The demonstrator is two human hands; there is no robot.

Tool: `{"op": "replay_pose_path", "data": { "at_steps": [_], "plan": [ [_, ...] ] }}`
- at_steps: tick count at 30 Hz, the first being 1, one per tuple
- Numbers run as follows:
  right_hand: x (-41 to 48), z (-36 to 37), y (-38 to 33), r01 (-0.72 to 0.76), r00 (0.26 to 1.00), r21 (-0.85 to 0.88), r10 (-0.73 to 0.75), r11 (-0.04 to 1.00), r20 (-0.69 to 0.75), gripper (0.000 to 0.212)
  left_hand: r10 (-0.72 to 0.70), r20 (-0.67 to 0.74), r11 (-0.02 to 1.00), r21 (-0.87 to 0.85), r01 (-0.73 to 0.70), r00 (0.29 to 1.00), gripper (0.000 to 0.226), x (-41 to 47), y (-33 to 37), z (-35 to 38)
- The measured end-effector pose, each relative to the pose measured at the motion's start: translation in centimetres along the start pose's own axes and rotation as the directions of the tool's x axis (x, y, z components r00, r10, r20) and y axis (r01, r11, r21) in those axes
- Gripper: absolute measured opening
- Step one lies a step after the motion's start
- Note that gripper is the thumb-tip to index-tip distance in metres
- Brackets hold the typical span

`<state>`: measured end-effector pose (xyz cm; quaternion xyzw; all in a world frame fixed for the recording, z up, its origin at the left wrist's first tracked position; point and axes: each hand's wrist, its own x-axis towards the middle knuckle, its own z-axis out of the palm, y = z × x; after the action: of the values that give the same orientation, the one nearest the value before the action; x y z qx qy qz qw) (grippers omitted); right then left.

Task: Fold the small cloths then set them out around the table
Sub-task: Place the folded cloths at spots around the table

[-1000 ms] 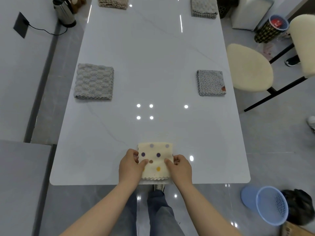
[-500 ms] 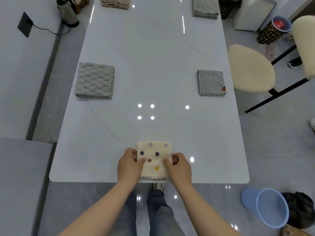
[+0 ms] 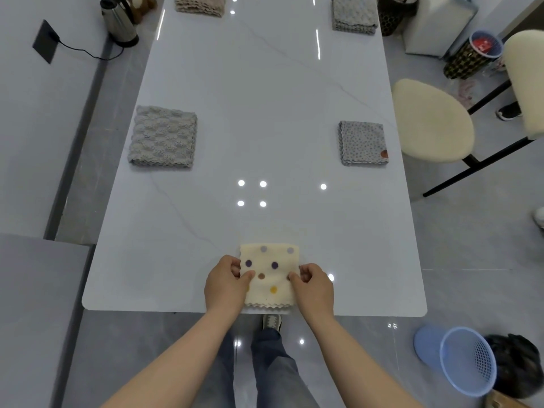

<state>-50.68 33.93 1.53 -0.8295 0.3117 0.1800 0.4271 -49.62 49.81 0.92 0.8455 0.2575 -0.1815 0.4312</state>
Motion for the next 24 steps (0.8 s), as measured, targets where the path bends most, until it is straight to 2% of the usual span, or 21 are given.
{"op": "replay_pose_path", "data": {
  "at_steps": [8, 15, 19, 24],
  "plan": [
    [0.1, -0.2, 0.2, 0.006, 1.0, -0.014, -0.006, 1.0, 0.001, 0.009, -0.026, -0.009, 1.0, 0.005, 0.026, 1.0, 0.02, -0.2, 0.2, 0.3],
    [-0.2, -0.7, 0.0, -0.018, 1.0, 0.018, 0.018, 1.0, -0.001, 0.021, -0.055, -0.014, 0.998, -0.016, 0.054, 0.998, 0.027, -0.5, 0.7, 0.2],
    [-1.0, -1.6, -1.0, 0.087, 0.992, 0.044, -0.082, 0.995, -0.1, 0.025, -0.058, -0.044, 0.997, -0.059, 0.055, 0.997, 0.034, -1.0, 1.4, -0.6],
    [-1.9, -1.9, -3.0, 0.199, 0.98, 0.066, -0.199, 0.978, -0.006, 0.018, -0.012, -0.073, 0.994, -0.106, 0.004, 0.997, 0.026, -2.6, 2.3, -1.9]
  ]
}}
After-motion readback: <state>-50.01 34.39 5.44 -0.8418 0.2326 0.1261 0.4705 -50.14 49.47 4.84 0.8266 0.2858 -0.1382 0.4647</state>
